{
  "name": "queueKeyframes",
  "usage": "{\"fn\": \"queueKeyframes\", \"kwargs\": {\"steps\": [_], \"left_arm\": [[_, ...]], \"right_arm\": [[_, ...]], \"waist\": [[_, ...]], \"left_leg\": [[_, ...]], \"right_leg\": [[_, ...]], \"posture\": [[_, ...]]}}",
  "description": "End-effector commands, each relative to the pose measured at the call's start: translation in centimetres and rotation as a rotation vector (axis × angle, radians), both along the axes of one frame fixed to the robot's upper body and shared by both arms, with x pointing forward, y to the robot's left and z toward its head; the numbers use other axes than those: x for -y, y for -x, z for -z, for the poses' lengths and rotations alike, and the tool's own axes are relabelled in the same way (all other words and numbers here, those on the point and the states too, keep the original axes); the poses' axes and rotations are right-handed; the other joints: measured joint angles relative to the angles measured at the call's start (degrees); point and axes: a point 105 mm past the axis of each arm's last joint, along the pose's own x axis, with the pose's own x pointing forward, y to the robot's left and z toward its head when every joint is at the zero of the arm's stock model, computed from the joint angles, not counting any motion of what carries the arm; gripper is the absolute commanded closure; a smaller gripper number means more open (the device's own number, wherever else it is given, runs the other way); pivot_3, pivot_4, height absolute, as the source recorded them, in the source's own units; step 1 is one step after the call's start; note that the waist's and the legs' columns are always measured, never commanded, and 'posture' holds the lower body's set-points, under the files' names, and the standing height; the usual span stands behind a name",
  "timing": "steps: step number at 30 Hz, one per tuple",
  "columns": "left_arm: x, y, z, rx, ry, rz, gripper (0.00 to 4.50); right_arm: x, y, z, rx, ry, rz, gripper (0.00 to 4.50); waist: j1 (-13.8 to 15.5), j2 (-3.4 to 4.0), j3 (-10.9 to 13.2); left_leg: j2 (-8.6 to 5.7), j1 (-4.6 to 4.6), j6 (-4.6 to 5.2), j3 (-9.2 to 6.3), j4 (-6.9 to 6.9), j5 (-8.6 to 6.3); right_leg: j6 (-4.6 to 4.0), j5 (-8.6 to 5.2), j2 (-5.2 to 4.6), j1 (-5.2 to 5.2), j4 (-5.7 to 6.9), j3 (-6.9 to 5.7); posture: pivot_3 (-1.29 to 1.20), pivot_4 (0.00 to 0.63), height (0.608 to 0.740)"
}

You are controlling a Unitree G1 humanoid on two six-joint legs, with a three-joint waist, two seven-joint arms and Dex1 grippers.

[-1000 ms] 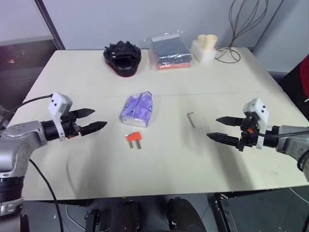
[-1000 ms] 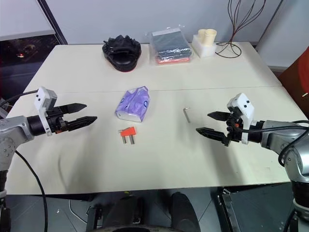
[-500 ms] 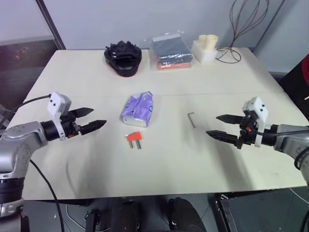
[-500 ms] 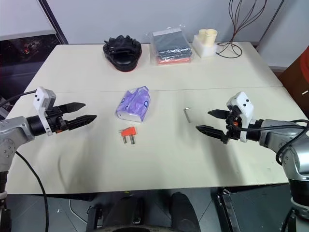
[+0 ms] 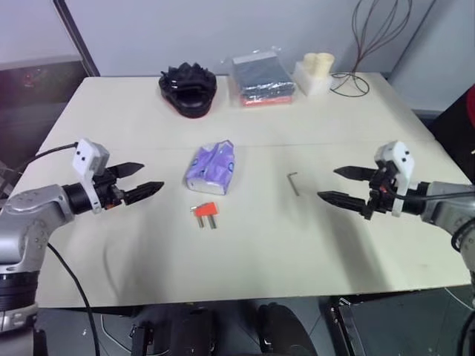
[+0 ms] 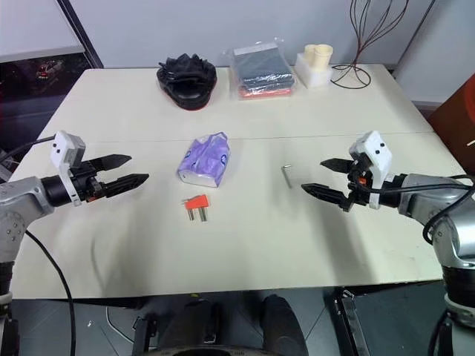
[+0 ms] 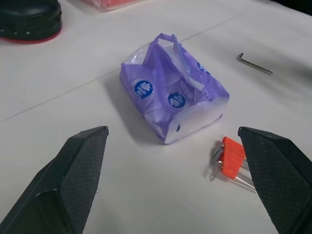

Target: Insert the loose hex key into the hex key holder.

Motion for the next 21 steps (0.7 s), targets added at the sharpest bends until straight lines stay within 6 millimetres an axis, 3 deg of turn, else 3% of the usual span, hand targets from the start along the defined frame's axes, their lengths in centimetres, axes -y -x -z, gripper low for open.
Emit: {"fn": "queueKeyframes", "kwargs": {"steps": [1, 5, 9, 16, 21], "left_arm": [[-0.1, -0.2, -1.0, 0.057, -0.051, 0.023, 0.03], [0.8, -0.9, -0.7, 0.079, -0.136, 0.126, 0.03], [2.7, -3.2, -0.3, 0.117, -0.228, 0.266, 0.03], [5.2, -7.6, 0.6, 0.153, -0.38, 0.406, 0.03], [7.3, -8.6, 1.2, 0.127, -0.397, 0.493, 0.03]], "right_arm": [[-2.6, 0.4, -1.6, 0.052, -0.026, -0.101, 0.0], [-6.5, 1.5, -3.0, 0.047, -0.101, -0.249, 0.0], [-9.1, 2.3, -2.5, 0.036, -0.094, -0.33, 0.0], [-10.2, 2.7, -1.2, 0.072, -0.009, -0.337, 0.0], [-10.7, 3.1, -0.8, 0.103, -0.013, -0.305, 0.0]], "waist": [[0.0, 0.0, 0.0], [0.07, 0.03, 0.02], [0.8, 0.02, 0.01], [1.39, 0.0, 0.02], [1.25, -0.01, 0.03]], "left_leg": [[0.0, 0.0, 0.0, 0.0, -0.01, 0.0], [0.0, 0.0, 0.0, 0.0, -0.01, 0.0], [-0.03, -0.04, 0.0, -0.02, -0.01, 0.0], [-0.21, -0.27, 0.09, 0.04, 0.18, -0.03], [-0.18, -0.54, 0.14, 0.09, 0.24, -0.04]], "right_leg": [[0.0, 0.0, 0.0, 0.0, 0.0, 0.0], [-0.01, 0.0, 0.0, -0.01, 0.0, 0.0], [-0.01, 0.0, 0.0, 0.0, -0.06, -0.05], [0.09, 0.07, -0.04, -0.12, -0.03, -0.05], [0.2, 0.12, 0.26, -0.37, 0.0, -0.16]], "posture": [[0.0, 0.15, 0.74], [0.0, 0.15, 0.74], [0.0, 0.15, 0.74], [0.0, 0.15, 0.74], [0.0, 0.15, 0.74]]}}
